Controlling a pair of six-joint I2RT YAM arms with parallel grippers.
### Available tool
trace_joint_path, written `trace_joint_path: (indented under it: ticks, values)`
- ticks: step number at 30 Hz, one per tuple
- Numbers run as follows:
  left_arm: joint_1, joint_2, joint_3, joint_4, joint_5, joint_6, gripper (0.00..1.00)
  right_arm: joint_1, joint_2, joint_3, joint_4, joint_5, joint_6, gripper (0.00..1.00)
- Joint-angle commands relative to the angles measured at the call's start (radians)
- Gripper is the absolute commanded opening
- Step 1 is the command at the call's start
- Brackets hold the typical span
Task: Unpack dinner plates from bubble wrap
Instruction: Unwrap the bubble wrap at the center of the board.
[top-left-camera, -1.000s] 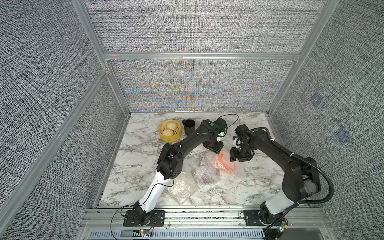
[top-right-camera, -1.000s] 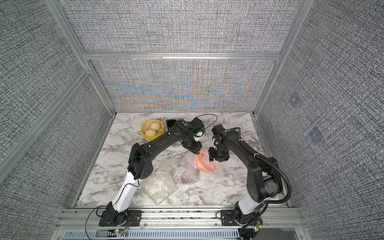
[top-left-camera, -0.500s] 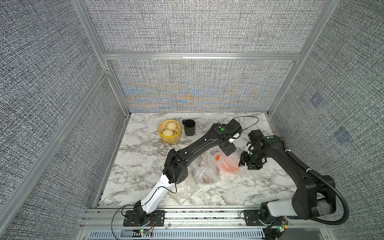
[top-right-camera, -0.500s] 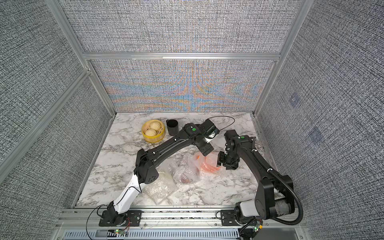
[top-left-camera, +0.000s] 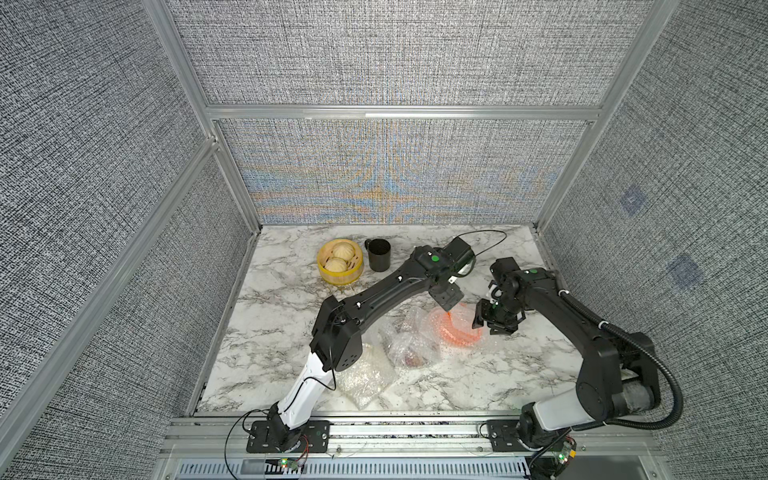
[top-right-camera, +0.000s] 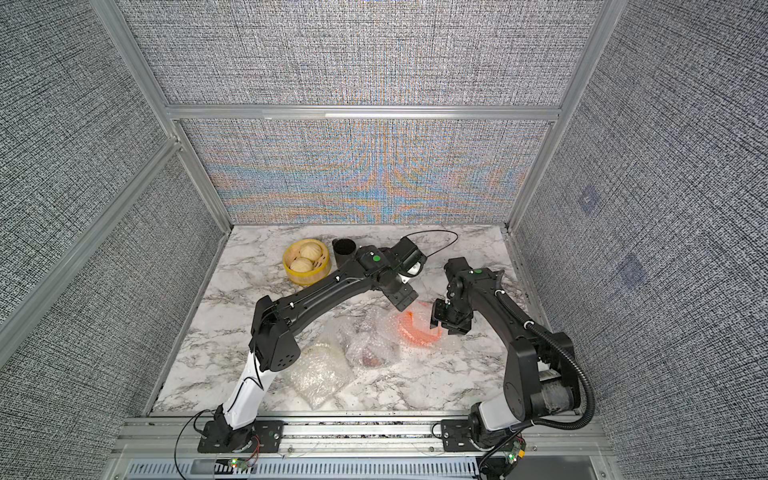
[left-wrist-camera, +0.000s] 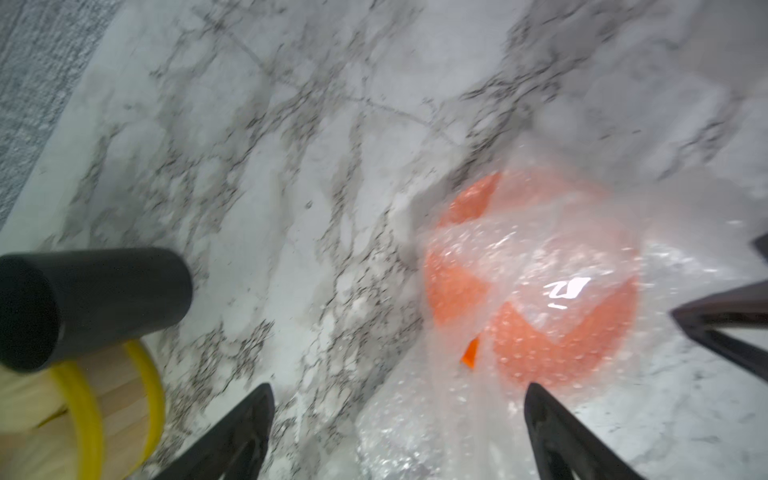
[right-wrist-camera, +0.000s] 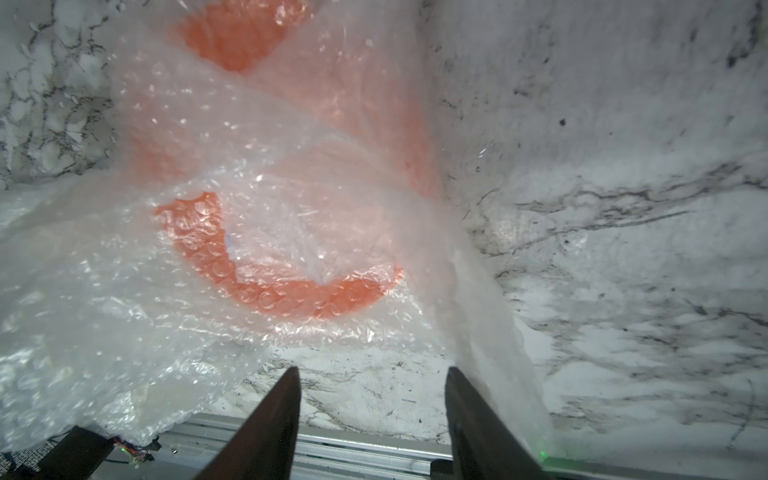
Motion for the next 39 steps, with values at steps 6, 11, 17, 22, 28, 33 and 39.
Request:
trace_joint_path:
  ticks: [6,11,17,22,28,33,39]
  values:
    - [-0.024,0.166,0.161,-0.004,0.102,0.066,0.86,-0.025,-0.099,-0.062,-0.035,-0.002,0.017,0.55]
    - [-0.023,0.201,0.161,-0.013,0.058,0.08,0.81,-0.026,-0.126,-0.08,-0.045,-0.013,0.014,0.54]
    - [-0.023,0.209,0.146,-0.016,0.069,0.088,0.71,-0.026,-0.127,-0.082,-0.042,-0.013,0.013,0.52]
    - [-0.025,0.206,0.1,-0.031,0.096,0.093,0.64,-0.028,-0.119,-0.081,-0.034,-0.013,0.012,0.52]
    - [-0.024,0.22,0.098,-0.018,0.084,0.091,0.45,-0.028,-0.104,-0.081,-0.012,-0.025,0.022,0.51]
    - [-0.023,0.236,0.133,-0.01,0.117,0.058,0.12,-0.028,-0.077,-0.078,0.008,-0.031,0.027,0.51]
    - [-0.023,0.211,0.113,0.008,0.17,0.001,0.02,-0.028,0.006,-0.059,0.116,-0.073,0.056,0.43]
